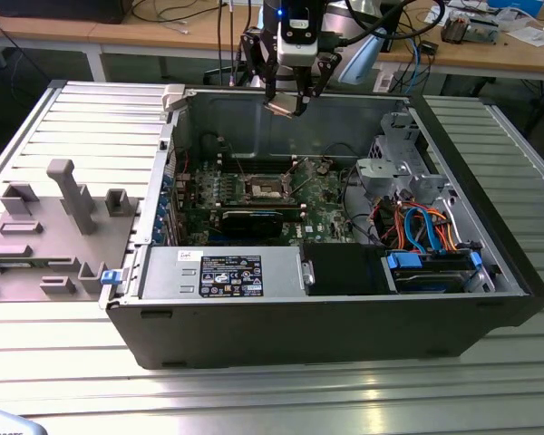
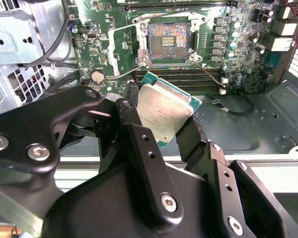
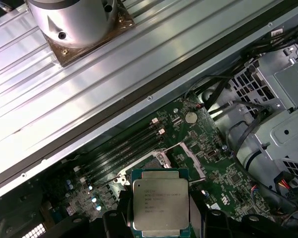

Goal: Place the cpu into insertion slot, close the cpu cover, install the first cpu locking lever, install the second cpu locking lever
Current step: 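Place the cpu into insertion slot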

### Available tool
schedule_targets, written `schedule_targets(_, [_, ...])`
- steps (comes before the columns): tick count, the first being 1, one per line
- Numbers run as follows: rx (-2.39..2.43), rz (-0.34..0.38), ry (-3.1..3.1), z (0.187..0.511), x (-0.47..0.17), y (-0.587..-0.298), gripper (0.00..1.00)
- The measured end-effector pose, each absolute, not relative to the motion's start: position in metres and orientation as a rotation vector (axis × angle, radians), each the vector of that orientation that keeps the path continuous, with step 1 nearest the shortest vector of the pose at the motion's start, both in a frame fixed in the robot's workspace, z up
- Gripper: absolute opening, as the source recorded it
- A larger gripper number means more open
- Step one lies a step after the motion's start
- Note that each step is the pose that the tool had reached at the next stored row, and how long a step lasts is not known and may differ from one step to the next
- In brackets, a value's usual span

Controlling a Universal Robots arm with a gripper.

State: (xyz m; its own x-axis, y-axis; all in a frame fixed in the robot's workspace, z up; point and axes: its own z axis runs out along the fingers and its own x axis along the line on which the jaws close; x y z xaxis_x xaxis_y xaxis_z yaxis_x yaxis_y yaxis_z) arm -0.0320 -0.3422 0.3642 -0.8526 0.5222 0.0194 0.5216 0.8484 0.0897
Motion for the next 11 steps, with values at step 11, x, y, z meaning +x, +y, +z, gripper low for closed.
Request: schedule_targets(11, [0.860,0.144,3.012,0.3642,-0.0320,-0.3422,0.55])
